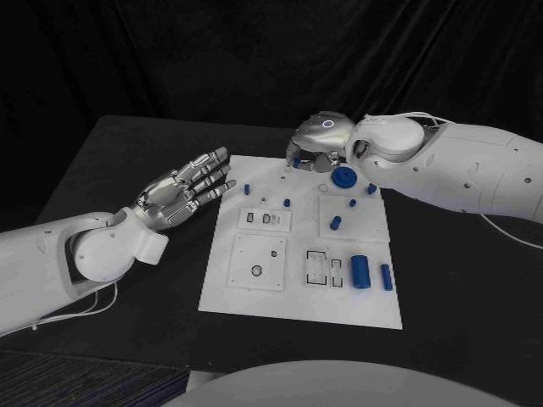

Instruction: Assemble the parts on the task board

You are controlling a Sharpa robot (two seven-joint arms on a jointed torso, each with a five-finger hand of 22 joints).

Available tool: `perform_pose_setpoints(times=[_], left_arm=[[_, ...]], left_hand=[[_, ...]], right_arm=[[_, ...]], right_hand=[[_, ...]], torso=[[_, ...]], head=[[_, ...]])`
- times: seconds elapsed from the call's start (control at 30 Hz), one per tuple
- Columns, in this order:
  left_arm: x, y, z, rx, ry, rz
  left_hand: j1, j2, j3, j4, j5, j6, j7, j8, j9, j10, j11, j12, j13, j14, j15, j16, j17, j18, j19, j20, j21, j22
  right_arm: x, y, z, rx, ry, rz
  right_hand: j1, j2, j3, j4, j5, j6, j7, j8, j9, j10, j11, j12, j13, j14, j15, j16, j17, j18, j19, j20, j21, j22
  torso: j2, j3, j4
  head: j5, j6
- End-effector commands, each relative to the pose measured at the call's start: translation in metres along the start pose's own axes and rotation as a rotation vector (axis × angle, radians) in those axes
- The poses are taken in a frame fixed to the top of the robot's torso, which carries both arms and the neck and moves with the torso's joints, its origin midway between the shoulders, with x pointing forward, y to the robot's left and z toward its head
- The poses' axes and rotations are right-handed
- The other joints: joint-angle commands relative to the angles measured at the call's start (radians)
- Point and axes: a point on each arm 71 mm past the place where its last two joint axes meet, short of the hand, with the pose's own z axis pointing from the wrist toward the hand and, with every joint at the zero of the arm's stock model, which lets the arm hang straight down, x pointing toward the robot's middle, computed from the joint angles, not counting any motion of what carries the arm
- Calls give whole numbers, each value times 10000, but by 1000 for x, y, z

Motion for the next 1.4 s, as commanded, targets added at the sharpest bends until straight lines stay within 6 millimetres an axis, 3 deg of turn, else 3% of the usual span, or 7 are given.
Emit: perform_pose_setpoints(times=[0.03, 0.13, 0.33, 0.57, 1.4], left_arm=[[0, -2, -1, 214, -88, 49], [0, -2, -2, 198, -134, 66], [0, -2, -1, 154, -132, 69], [1, -1, 0, 104, -122, 68], [0, 0, 3, 87, -73, 68]], left_hand=[[45, -73, 17, -64, 62, 69, 13, 57, 10, -3, 71, 33, 14, 21, 50, 16, 14, 34, 30, 74, -35, -12], [42, -81, 21, -86, 90, 99, 23, 78, 14, 6, 81, 59, 18, 27, 59, 28, 19, 34, 30, 82, -35, -12], [38, -87, 20, -94, 97, 110, 27, 87, 16, 10, 84, 69, 19, 29, 62, 32, 21, 34, 30, 85, -35, -12], [35, -93, 19, -102, 103, 113, 32, 91, 16, 13, 90, 77, 20, 30, 61, 32, 21, 35, 30, 88, -35, -12], [25, -87, 28, -126, 136, 110, 63, 100, 15, 14, 118, 88, 19, 30, 73, 35, 21, 36, 30, 101, -35, -12]], right_arm=[[1, -5, 3, 260, 168, -106], [2, -8, 6, 384, 223, -158], [2, -13, 10, 569, 194, -252], [2, -15, 13, 651, 197, -288], [5, -15, 15, 756, 219, -288]], right_hand=[[19, -114, -20, 73, -74, -121, 4, -78, -20, 233, -195, -87, 13, -33, 88, -61, -23, -139, -50, 50, -71, 3], [17, -117, -14, 91, -101, -180, -2, -122, -34, 220, -197, -141, 9, -44, 94, -70, -28, -139, -56, 57, -81, 10], [4, -122, -10, 126, -141, -242, -9, -173, -49, 185, -197, -226, 4, -62, 99, -80, -31, -138, -68, 65, -99, 19], [6, -125, 6, 165, -170, -375, -23, -269, -83, 185, -209, -315, 11, -70, 101, -72, -8, -140, -72, 72, -107, 47], [-30, -130, -3, 218, -209, -394, -12, -295, -90, 167, -198, -387, 13, -78, 107, -67, 9, -140, -80, 77, -121, 60]], torso=[[83, -5, 81], [129, -10, 112], [175, -12, 101], [223, 17, 125], [204, 4, 119]], head=[[-60, 14], [-103, 84], [-105, 166], [-139, 244], [-138, 189]])
